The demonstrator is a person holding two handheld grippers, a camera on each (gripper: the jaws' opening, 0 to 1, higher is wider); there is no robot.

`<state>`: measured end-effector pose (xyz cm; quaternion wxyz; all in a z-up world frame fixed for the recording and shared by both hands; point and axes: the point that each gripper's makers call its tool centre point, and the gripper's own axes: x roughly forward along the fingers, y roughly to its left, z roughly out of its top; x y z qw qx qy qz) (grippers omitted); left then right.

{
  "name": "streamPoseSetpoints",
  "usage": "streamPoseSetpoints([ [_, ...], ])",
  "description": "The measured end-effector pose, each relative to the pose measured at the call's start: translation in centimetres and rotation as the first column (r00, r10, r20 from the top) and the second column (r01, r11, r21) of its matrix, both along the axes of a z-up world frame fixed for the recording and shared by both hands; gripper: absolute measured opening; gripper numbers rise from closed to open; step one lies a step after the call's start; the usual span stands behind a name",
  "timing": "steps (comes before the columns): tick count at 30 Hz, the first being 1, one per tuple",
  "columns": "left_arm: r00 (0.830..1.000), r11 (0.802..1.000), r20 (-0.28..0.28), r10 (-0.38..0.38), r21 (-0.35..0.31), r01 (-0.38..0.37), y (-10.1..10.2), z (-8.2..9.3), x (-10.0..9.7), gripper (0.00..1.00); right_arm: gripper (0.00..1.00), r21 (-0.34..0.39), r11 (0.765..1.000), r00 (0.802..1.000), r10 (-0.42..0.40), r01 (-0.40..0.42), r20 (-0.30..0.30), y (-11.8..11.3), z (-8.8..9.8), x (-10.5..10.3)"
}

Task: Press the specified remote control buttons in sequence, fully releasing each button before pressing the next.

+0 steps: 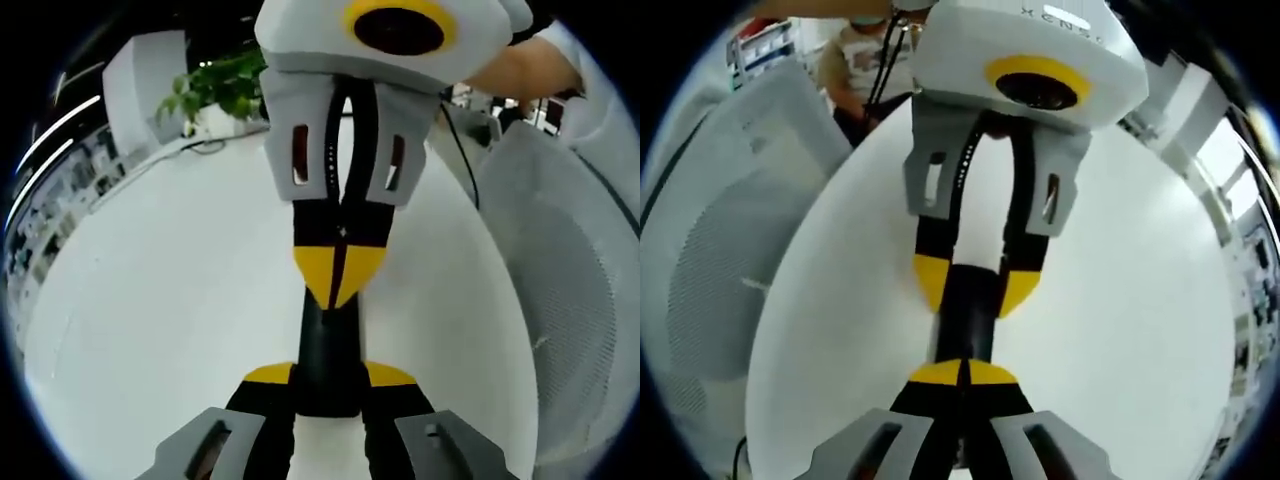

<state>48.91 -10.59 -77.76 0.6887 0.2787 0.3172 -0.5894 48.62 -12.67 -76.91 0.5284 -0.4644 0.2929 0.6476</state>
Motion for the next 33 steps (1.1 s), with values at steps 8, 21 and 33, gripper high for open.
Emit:
streamPoseSetpoints([
  [8,1.0,1.0,0.001,-0.002,0.0,0.002,0.0,0.0,-0.1,0.24,0.0,0.033,0.999,1.0,-0.005,0.004,0.031,0.3,1.4,0.3],
  [21,1.0,1.0,0.001,-0.009,-0.001,0.009,0.0,0.1,-0.1,0.24,0.0,0.067,0.998,0.997,-0.015,0.01,0.069,0.5,3.2,0.9],
  [33,1.0,1.0,0.0,-0.012,-0.004,0.012,-0.1,0.1,-0.1,0.24,0.0,0.08,0.997,0.996,-0.001,-0.006,0.085,1.1,3.9,1.0],
])
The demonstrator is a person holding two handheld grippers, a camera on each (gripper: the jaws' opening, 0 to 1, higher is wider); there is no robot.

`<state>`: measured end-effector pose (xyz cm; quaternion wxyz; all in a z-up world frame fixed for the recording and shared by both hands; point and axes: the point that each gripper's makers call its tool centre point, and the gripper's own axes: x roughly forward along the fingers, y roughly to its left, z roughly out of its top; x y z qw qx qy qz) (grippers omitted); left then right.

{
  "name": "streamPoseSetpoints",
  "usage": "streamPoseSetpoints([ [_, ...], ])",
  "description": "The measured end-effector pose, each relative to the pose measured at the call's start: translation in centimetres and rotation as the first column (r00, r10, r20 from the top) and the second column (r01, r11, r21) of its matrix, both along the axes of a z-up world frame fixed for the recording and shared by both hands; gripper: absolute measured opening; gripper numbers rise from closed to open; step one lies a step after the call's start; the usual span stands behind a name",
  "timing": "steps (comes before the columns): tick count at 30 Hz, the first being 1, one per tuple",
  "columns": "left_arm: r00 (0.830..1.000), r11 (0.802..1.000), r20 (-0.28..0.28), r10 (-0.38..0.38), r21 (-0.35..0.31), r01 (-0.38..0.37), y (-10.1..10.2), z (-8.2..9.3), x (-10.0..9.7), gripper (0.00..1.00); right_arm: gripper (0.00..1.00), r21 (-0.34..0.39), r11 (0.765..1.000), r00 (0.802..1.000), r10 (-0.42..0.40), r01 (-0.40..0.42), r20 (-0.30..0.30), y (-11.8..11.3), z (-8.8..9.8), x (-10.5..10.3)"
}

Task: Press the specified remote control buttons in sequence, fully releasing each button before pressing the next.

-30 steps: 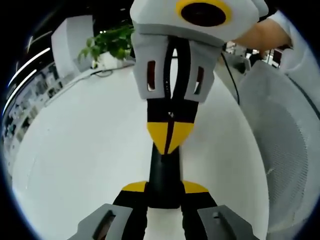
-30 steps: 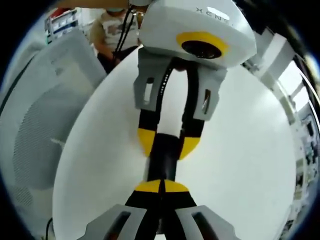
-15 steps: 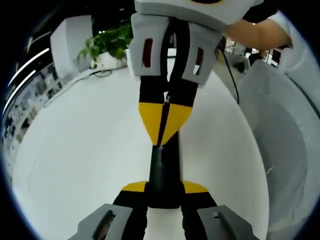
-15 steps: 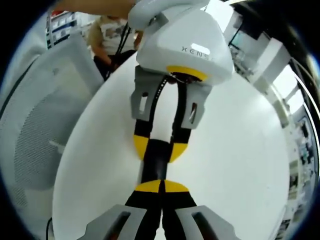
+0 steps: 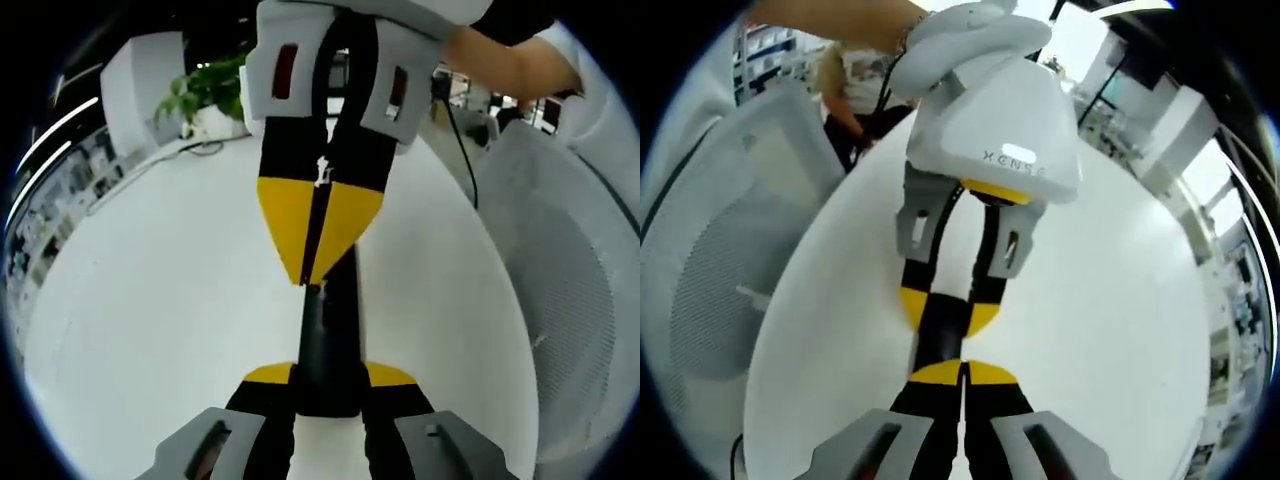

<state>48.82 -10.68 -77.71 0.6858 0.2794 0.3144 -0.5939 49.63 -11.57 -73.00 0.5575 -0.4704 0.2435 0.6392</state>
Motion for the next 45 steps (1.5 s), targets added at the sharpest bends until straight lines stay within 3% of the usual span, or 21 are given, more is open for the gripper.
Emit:
streamPoseSetpoints([
  [27,1.0,1.0,0.002,0.005,-0.011,-0.005,0.0,-0.1,0.1,0.24,0.0,-0.045,0.999,0.998,0.027,-0.029,-0.059,0.2,-3.2,-1.1],
  [45,1.0,1.0,0.003,0.004,-0.014,-0.004,0.1,0.0,0.1,0.24,0.0,-0.059,0.998,0.996,0.035,-0.039,-0.077,0.1,-3.9,-1.3],
])
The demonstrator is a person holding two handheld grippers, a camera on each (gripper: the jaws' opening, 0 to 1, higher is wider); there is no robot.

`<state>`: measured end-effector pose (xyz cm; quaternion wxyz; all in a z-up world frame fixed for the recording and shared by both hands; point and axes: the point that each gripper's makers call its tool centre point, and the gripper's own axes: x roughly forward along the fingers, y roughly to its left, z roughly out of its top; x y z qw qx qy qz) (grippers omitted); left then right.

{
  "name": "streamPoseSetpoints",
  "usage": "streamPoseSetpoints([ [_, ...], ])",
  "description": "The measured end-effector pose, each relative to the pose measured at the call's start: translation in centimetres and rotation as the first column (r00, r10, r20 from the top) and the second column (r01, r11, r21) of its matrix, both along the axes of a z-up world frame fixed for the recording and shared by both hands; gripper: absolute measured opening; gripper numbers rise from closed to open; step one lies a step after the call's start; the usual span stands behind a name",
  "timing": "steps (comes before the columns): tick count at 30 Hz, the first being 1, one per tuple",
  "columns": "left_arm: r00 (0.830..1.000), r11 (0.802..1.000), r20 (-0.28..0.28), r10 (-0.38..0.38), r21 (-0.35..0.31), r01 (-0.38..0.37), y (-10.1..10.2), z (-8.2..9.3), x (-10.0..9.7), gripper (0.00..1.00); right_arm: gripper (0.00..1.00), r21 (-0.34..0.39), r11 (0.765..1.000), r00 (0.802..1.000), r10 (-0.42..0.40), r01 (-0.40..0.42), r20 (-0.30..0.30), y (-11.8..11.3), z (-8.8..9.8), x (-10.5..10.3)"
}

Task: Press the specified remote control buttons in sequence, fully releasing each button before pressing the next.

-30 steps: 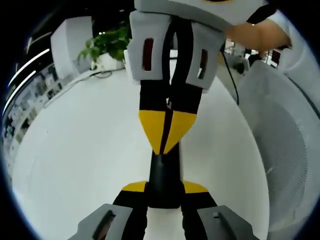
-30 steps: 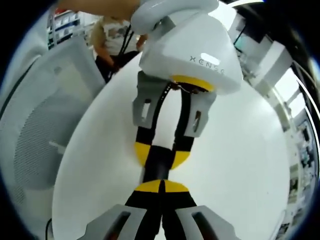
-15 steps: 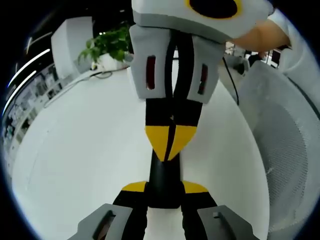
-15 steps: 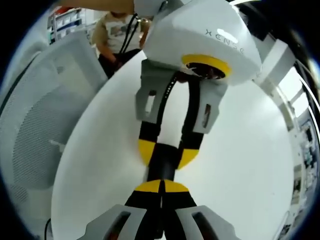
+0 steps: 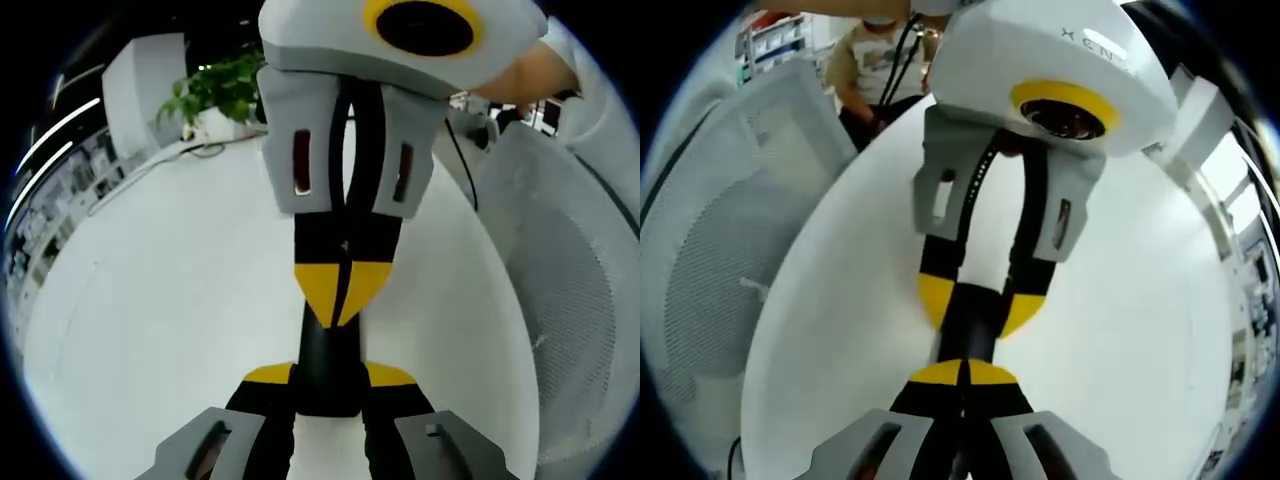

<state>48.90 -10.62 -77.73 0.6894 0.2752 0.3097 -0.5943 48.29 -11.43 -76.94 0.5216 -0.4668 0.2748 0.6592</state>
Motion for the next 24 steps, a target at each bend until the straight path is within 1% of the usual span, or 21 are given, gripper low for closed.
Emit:
streamPoseSetpoints([
  [4,1.0,1.0,0.0,0.0,-0.001,0.0,-0.01,0.01,0.0,0.24,0.0,0.001,1.0,1.0,0.001,-0.001,-0.003,0.03,-0.03,0.03],
  [9,1.0,1.0,0.0,0.0,-0.001,0.0,-0.01,0.01,0.02,0.24,0.0,0.007,1.0,1.0,-0.012,0.013,-0.023,0.04,-0.08,0.11],
  [14,1.0,1.0,0.0,0.0,0.0,0.0,-0.01,-0.01,0.03,0.24,0.0,-0.001,1.0,0.999,-0.024,0.024,-0.029,0.06,-0.18,0.15],
  [18,1.0,1.0,0.001,0.001,-0.003,-0.001,-0.02,-0.04,0.03,0.24,0.0,-0.012,1.0,0.999,-0.028,0.027,-0.02,0.08,-0.24,0.16],
  [21,1.0,1.0,0.001,0.001,-0.003,-0.001,-0.02,-0.06,0.03,0.24,0.0,-0.018,0.999,0.999,-0.046,0.045,-0.029,0.09,-0.27,0.23],
  [24,1.0,1.0,0.001,0.0,-0.003,0.0,0.03,-0.08,0.04,0.24,0.0,-0.024,0.999,0.999,-0.044,0.044,-0.025,0.11,-0.27,0.19],
])
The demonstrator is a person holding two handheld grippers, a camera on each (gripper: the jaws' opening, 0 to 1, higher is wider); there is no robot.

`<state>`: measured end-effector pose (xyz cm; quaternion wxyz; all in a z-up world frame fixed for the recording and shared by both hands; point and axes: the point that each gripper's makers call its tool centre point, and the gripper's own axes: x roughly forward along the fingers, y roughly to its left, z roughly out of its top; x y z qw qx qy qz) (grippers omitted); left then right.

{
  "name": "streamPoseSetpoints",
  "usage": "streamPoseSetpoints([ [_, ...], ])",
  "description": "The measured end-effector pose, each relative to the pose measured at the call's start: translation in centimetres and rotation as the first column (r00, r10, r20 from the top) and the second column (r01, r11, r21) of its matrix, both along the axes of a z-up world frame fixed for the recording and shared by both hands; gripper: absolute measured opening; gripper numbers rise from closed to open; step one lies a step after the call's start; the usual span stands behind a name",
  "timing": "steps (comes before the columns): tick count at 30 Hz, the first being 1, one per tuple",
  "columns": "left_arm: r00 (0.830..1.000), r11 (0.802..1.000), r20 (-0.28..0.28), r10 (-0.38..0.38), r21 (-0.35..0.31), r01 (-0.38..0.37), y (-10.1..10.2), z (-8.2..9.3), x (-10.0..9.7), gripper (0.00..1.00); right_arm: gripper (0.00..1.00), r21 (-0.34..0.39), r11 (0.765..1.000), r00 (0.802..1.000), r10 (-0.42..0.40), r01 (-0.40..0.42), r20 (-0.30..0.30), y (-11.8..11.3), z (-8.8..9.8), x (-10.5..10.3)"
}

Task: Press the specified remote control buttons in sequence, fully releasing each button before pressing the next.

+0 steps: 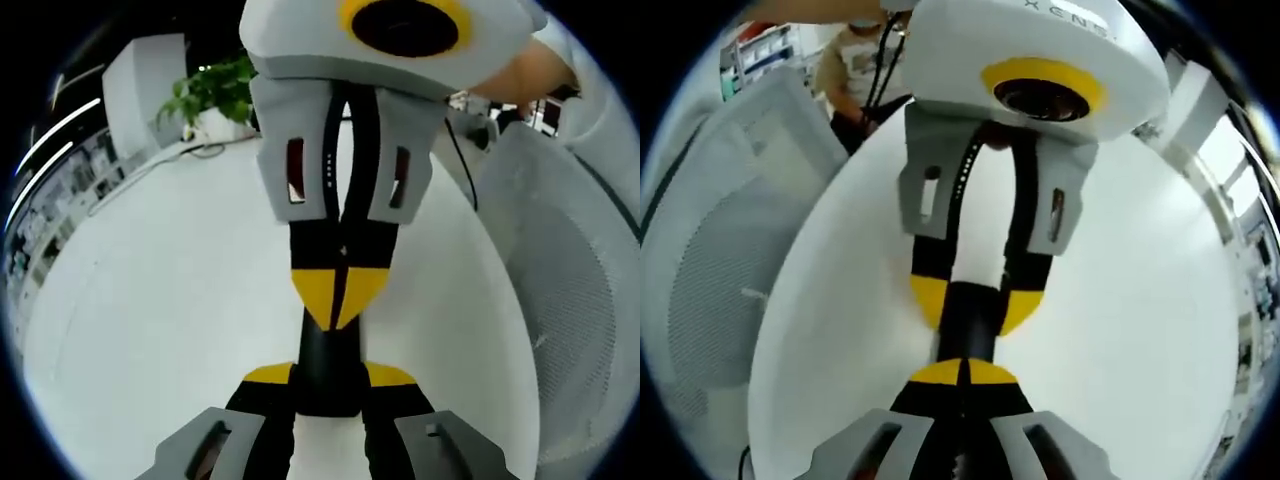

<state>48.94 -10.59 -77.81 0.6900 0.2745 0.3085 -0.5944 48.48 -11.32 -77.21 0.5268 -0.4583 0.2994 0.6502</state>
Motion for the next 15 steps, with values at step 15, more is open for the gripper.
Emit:
streamPoseSetpoints([
  [15,1.0,1.0,0.001,-0.002,0.003,0.002,-0.06,0.03,-0.02,0.24,0.0,-0.013,1.0,1.0,0.013,-0.013,-0.012,-0.1,-0.05,0.02],
])
